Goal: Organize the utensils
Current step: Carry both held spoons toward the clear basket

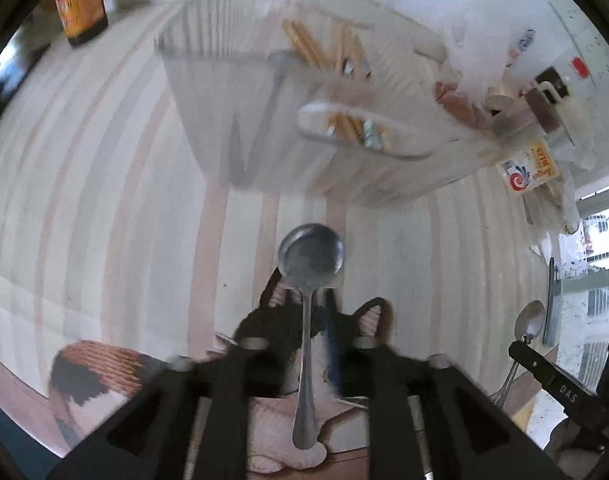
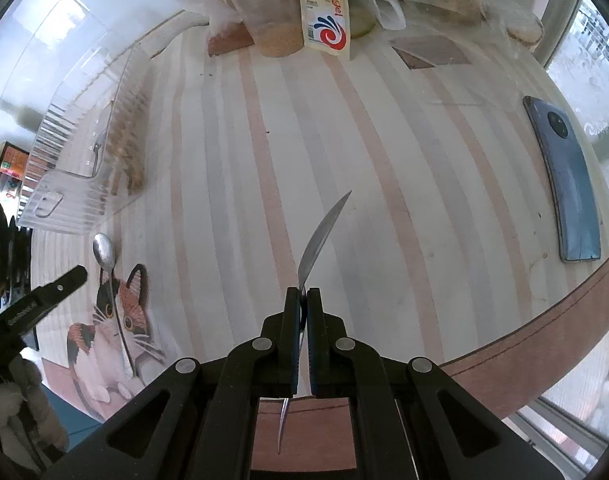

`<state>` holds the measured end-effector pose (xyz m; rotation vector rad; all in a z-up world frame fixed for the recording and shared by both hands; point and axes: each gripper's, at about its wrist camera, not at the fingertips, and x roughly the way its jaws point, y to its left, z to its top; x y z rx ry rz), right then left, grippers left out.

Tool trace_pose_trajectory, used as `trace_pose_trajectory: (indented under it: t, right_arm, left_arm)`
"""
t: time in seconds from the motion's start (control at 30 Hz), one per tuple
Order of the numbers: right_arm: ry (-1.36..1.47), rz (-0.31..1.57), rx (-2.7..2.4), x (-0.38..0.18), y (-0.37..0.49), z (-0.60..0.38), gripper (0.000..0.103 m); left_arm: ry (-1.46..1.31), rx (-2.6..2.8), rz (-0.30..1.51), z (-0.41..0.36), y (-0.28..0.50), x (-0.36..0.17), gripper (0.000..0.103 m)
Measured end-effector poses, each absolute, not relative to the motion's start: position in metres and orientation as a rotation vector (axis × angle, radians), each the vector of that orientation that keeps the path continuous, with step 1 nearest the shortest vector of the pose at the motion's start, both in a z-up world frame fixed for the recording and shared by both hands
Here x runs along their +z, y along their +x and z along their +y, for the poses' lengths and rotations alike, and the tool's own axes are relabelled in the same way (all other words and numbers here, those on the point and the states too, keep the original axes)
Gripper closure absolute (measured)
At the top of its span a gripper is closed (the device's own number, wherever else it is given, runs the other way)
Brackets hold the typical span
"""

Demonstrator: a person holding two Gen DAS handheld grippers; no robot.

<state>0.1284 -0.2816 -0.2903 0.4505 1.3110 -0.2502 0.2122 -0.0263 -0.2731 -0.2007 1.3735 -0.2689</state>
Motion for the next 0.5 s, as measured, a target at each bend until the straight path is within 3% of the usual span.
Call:
trace_pose_trajectory:
  t: [0.23,0.5]
  right_arm:
    - [0.452,1.343,-0.268,-0.303,0.127,-0.283,0.1]
    - [0.442,1.358,-0.285,-0.31,0.129,-0.284,0.1]
  left_arm:
    - [-0.089,-0.273,1.342,-0.053,0.224,-0.283,0.061]
    - [0.102,-0.214,1.3,-0.08,0.23,-0.285,0.065]
